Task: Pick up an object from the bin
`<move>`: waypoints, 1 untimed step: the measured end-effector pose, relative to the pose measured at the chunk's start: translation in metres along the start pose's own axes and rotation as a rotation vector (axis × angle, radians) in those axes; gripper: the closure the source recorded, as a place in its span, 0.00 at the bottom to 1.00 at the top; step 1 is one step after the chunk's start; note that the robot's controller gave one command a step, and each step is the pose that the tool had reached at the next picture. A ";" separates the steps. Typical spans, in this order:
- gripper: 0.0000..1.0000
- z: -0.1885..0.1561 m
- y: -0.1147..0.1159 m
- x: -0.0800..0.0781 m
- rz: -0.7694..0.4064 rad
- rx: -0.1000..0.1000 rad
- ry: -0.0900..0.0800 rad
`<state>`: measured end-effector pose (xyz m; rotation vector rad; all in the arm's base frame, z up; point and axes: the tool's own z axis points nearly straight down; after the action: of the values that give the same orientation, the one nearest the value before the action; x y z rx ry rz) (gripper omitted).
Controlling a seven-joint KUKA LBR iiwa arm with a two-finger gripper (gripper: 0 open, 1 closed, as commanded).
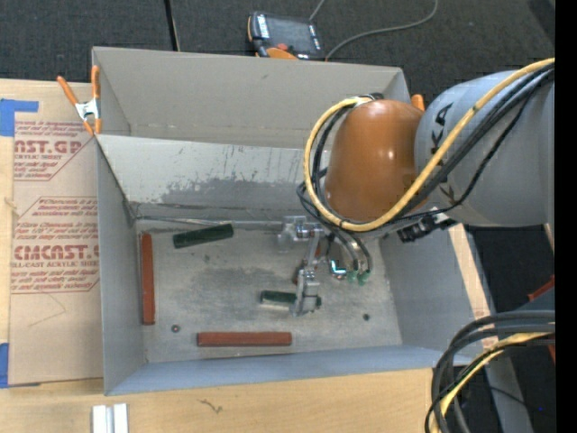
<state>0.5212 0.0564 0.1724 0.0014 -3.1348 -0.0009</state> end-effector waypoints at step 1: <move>0.00 0.105 0.014 0.006 0.142 0.000 -0.001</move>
Offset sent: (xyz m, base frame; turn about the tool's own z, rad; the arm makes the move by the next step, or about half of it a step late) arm -0.0044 0.0132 -0.1020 0.1418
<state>0.5149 0.0705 0.0670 -0.2208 -3.1280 -0.0008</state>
